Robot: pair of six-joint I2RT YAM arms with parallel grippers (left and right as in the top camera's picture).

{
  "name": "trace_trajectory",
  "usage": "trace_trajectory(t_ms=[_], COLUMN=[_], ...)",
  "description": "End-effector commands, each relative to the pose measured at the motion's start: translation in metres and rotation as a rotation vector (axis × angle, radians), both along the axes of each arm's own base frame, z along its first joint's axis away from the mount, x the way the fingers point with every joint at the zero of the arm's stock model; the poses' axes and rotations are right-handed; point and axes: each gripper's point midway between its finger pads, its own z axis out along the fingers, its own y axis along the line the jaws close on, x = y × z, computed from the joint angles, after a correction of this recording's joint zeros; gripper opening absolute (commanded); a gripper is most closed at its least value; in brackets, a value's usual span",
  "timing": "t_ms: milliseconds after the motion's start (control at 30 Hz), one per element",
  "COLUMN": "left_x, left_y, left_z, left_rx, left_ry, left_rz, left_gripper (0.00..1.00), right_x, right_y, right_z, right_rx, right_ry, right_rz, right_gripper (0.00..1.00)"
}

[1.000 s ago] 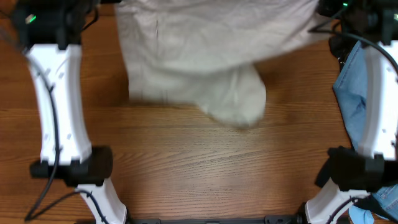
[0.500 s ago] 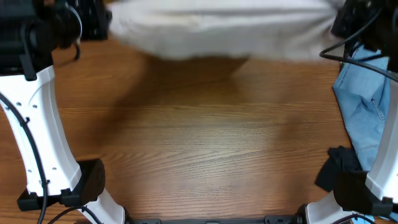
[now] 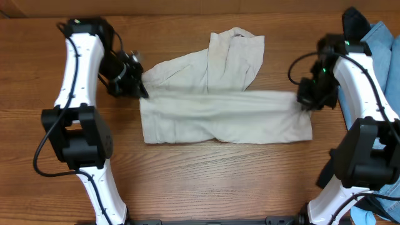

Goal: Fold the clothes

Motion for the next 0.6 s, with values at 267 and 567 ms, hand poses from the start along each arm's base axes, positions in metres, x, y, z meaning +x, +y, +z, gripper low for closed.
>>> trace_trajectory(t_ms=[267, 567], left_x=[-0.079, -0.118], left_y=[-0.026, -0.025], left_z=[0.004, 0.004], left_rx=[-0.089, -0.054], left_ry=[0.061, 0.134], left_rz=[-0.149, -0.178], left_gripper=[0.04, 0.04], right_x=[-0.032, -0.073], right_y=[-0.041, -0.021], right_z=[0.005, 0.017], right_rx=[-0.007, 0.089], right_ry=[0.048, 0.220], right_rz=[-0.107, -0.067], right_gripper=[0.04, 0.04])
